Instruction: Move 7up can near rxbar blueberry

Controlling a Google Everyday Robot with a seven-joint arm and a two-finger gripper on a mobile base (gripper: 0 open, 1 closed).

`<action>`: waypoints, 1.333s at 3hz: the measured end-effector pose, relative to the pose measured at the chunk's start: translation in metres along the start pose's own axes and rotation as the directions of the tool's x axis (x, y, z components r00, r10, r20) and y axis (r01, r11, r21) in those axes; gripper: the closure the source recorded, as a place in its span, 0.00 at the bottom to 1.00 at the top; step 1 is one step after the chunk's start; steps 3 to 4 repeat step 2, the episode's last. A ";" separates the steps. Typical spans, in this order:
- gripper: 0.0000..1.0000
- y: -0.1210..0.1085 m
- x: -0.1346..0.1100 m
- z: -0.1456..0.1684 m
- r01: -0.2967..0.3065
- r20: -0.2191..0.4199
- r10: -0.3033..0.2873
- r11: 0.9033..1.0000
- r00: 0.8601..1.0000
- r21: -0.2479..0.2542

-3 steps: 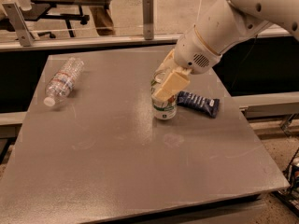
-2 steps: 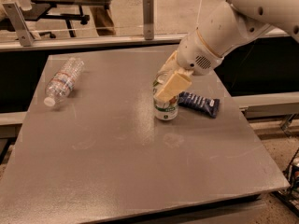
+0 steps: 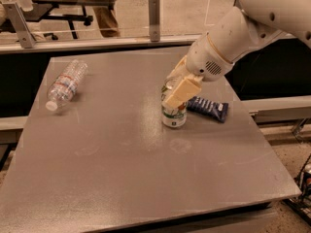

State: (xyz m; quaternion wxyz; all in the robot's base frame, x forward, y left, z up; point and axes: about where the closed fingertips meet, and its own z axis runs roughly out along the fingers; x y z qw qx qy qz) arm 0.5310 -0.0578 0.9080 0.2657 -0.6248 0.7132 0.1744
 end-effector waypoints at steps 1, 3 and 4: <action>0.00 0.000 -0.001 -0.009 0.002 0.025 -0.002 1.000 1.000 0.008; 0.00 0.000 -0.001 -0.009 0.002 0.025 -0.002 1.000 1.000 0.008; 0.00 0.000 -0.001 -0.009 0.002 0.025 -0.002 1.000 1.000 0.008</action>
Offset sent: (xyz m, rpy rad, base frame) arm 0.0002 -0.0101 0.0132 0.0413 -0.0168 -0.0071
